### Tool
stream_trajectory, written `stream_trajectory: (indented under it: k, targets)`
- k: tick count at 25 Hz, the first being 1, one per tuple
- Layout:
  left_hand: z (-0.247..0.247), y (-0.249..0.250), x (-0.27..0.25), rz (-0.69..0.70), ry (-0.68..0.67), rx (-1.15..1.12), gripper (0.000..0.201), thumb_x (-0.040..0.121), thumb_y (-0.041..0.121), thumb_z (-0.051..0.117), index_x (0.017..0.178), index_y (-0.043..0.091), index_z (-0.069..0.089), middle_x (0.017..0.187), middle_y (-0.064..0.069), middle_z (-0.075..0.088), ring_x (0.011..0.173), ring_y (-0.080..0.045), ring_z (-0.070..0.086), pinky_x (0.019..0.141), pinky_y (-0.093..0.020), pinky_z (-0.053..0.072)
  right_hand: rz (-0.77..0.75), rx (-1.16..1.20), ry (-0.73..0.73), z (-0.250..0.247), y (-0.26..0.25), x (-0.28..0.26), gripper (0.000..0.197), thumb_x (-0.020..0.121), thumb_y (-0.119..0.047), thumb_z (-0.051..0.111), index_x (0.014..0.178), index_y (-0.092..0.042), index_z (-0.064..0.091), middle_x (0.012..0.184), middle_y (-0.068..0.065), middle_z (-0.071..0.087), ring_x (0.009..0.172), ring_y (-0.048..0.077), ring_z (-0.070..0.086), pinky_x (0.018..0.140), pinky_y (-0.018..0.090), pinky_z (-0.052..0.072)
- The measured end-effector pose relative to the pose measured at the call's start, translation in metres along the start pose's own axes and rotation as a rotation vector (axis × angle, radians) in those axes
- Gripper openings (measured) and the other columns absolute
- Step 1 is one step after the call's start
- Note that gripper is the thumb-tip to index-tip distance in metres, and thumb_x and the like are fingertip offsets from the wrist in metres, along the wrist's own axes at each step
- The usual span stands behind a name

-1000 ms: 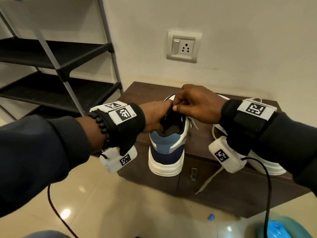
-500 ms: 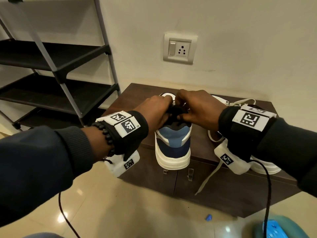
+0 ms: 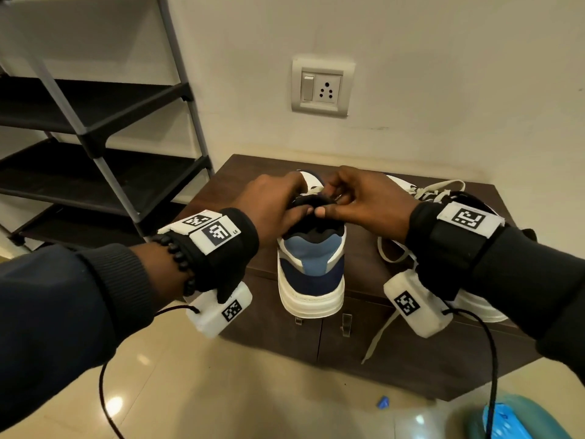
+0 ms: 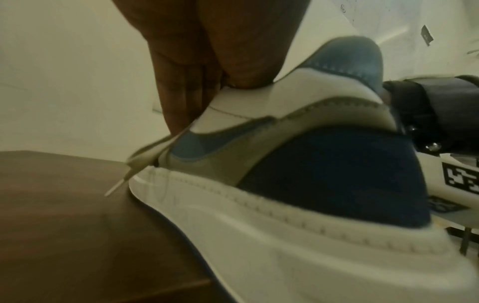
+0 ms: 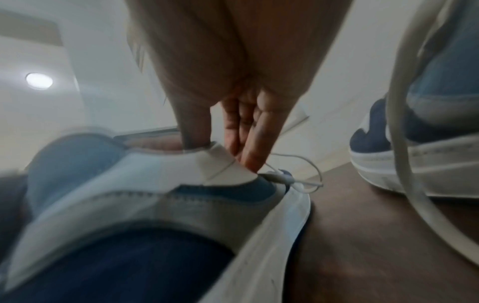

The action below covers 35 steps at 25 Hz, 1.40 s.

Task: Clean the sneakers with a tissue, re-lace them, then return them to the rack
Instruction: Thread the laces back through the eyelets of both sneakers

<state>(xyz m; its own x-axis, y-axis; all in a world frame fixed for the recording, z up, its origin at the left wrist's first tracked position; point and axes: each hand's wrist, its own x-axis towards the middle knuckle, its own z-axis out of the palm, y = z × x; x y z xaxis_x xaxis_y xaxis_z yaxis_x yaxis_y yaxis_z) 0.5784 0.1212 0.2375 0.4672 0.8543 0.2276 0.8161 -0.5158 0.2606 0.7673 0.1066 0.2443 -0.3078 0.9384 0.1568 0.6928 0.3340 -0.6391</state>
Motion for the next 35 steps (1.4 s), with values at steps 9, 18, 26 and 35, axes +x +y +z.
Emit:
stream_trajectory:
  k: [9,18,26,35]
  targets:
    - [-0.02,0.003,0.016,-0.105,-0.179,0.176,0.025,0.083,0.039,0.066,0.091,0.019,0.053,0.09,-0.004,0.059,0.084,-0.024,0.056,0.07,-0.032,0.044,0.044,-0.269,-0.187,-0.01,-0.022,-0.001,0.023,0.086,-0.025,0.061,0.096,-0.005,0.055,0.079,0.008,0.07,0.063,0.018,0.068,0.064,0.027,0.053]
    - [-0.027,-0.02,0.016,-0.089,-0.171,0.207,0.038,0.085,0.052,0.06,0.098,0.016,0.056,0.095,-0.006,0.064,0.085,-0.023,0.058,0.077,-0.037,0.051,-0.007,-0.256,-0.142,-0.007,-0.027,0.009,0.026,0.09,-0.033,0.059,0.099,-0.009,0.06,0.09,0.009,0.068,0.081,0.022,0.065,0.078,0.038,0.053]
    - [-0.044,0.079,0.04,0.136,-0.003,0.075,0.016,0.093,0.029,0.056,0.101,0.015,0.057,0.103,-0.007,0.065,0.095,-0.026,0.057,0.077,-0.031,0.042,0.211,-0.3,0.193,-0.098,0.012,-0.044,0.009,0.09,-0.014,0.058,0.096,-0.017,0.064,0.091,0.003,0.068,0.07,0.015,0.065,0.066,0.025,0.05]
    - [0.032,0.162,0.056,0.02,-0.282,-0.026,0.056,0.081,0.057,0.063,0.116,0.015,0.049,0.102,-0.002,0.058,0.094,-0.021,0.056,0.076,-0.031,0.046,0.371,-0.414,0.101,-0.118,0.071,-0.089,0.023,0.089,-0.029,0.062,0.105,-0.012,0.064,0.103,0.008,0.067,0.092,0.021,0.059,0.077,0.026,0.042]
